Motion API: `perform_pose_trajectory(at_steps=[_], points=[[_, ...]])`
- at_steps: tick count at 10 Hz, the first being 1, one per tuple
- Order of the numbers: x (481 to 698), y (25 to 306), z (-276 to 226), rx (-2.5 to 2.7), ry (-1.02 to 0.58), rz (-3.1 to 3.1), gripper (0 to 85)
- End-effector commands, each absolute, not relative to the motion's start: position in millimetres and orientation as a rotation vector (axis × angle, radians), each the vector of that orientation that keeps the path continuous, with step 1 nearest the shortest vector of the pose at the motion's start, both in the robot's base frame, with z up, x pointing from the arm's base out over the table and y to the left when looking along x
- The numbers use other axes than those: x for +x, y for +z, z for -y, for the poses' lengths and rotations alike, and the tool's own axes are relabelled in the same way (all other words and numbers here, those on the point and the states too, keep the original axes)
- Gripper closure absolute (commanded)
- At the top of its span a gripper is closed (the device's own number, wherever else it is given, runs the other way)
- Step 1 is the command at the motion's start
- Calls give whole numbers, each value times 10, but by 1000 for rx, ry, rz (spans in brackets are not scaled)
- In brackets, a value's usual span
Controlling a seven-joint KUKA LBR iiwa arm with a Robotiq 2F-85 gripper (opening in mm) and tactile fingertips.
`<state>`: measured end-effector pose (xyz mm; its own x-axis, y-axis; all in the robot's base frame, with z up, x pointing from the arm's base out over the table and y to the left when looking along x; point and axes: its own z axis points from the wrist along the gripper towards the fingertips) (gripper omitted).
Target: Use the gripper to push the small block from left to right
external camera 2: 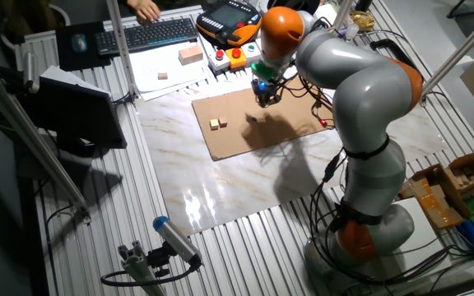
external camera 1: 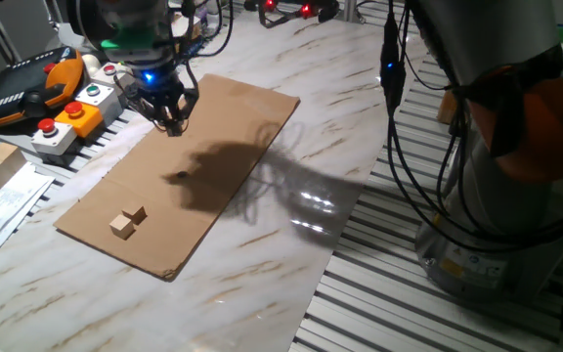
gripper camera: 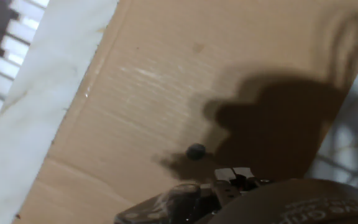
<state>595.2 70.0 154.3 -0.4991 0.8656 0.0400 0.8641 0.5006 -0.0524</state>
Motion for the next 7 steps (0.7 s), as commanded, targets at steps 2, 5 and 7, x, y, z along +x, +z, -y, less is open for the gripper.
perform_pose_trajectory(at_steps=[2,5,7], points=[[5931,1560,-671,-694,21,2998,843],[5931,1586,-717,-595,14,3031,843],[5924,1589,-720,-581,-4,3036,843]])
